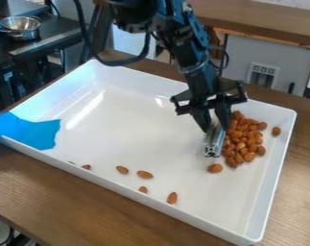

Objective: Sweep into pile

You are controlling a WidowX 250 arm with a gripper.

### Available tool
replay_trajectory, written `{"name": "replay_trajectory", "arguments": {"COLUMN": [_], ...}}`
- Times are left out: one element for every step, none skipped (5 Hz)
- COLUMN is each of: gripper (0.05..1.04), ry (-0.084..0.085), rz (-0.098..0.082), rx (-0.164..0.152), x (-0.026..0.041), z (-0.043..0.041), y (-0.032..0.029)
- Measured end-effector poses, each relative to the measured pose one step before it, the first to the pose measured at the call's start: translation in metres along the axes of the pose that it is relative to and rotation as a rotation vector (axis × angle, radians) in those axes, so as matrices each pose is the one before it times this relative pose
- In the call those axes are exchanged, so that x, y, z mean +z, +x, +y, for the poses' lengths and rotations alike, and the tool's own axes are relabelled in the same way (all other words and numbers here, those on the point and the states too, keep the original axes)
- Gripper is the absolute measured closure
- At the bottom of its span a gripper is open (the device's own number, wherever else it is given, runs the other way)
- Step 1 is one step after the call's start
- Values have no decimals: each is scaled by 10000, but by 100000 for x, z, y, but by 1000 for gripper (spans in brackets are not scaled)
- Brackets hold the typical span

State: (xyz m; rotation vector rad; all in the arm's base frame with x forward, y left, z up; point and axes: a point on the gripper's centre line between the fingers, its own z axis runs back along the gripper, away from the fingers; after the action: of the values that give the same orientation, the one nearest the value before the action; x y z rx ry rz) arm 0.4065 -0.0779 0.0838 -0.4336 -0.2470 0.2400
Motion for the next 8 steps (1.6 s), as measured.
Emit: {"name": "replay_trajectory", "arguments": {"gripper": [733,733,733,733,733,733,733,733], "ry": [-274,175,190,723,584,477,170,153], "rz": [-146,-257,299,469,1175,743,128,125], "rx": [-185,-83,-634,-600,-691,-921,-502,-371], "x": [3686,4294,2337,1559,-1908,-2064,86,-567], "z": [2440,4466,3362,5096,1102,-612,-478,-1024], "y": [1270,952,-164,-1358,-2857,-1659,-1144,-953]}}
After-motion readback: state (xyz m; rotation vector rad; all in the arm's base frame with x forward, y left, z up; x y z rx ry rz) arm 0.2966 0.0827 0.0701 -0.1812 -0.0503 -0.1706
